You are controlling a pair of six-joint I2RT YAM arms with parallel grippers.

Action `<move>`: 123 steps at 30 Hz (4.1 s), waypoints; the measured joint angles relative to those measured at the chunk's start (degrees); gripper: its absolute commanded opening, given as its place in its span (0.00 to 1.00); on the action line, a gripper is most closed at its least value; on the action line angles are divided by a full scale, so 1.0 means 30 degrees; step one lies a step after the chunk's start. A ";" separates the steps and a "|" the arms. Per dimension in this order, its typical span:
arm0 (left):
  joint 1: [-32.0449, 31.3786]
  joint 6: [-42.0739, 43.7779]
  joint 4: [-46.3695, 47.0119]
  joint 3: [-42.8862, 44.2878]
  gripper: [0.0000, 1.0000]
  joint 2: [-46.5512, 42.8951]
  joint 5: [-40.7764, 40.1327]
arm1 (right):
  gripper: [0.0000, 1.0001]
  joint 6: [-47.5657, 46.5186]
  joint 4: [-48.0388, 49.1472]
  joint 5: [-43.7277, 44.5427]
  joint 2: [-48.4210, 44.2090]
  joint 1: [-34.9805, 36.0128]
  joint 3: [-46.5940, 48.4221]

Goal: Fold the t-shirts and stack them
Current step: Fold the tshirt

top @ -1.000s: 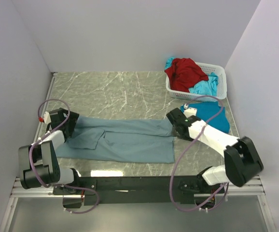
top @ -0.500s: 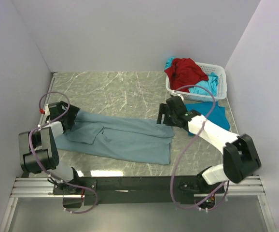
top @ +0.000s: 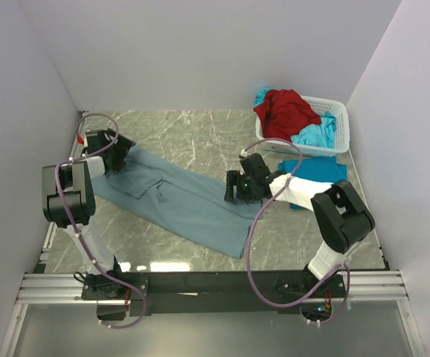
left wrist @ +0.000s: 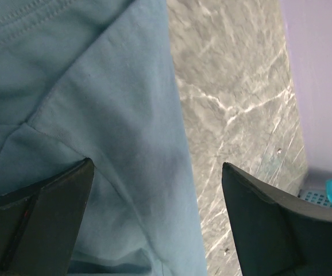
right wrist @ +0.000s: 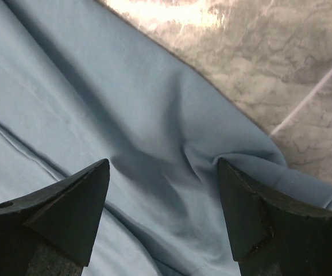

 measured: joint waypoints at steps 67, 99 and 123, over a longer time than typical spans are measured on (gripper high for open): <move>-0.5049 0.7745 -0.4619 2.1092 0.99 1.2495 0.0831 | 0.88 -0.0102 -0.1617 0.0408 -1.1249 0.2659 -0.4583; -0.7803 0.0634 -0.1523 -1.1526 0.99 -1.4586 -0.2841 | 0.38 -0.2186 -0.5348 0.7482 1.1271 0.4918 1.6619; -0.9078 0.0342 0.1727 -1.2378 0.99 -1.2080 -0.0182 | 0.00 -0.1887 -0.5661 0.8094 1.2437 0.4626 1.8251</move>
